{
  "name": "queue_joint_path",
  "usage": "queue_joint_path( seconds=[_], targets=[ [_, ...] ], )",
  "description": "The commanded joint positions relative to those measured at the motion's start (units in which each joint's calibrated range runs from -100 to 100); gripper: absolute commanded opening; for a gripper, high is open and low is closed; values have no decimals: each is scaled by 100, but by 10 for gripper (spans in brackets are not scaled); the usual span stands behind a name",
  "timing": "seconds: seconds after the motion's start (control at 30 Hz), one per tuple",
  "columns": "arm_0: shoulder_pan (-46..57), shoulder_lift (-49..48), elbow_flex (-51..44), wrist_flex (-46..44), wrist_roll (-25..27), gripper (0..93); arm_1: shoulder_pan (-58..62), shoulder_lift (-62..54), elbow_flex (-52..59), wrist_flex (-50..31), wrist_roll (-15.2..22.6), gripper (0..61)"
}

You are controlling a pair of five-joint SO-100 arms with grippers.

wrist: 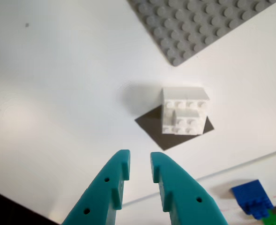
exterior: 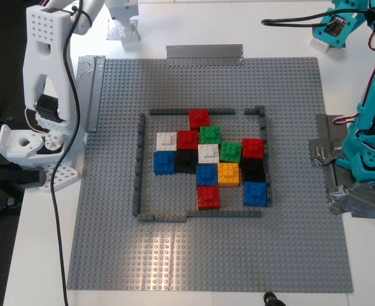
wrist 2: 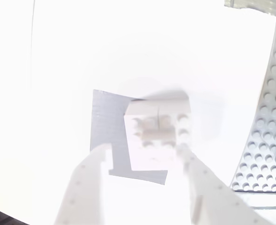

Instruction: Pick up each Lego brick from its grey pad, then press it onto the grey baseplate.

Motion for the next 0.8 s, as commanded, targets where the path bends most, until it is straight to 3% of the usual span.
queue_joint_path(
  seconds=[0.0, 0.17, 0.37, 0.77],
  targets=[
    [-27, -85, 65, 70, 1, 109, -17, -105, -336, 23, 29, 195],
    [-13, -85, 74, 70, 138, 202, -39, -148, -228, 23, 34, 195],
    [-27, 138, 128, 37, 177, 207, -46, -542, 233, -42, 9, 192],
    [2, 490, 137, -1053, 323, 203, 4, -817, 549, -91, 97, 178]
  ],
)
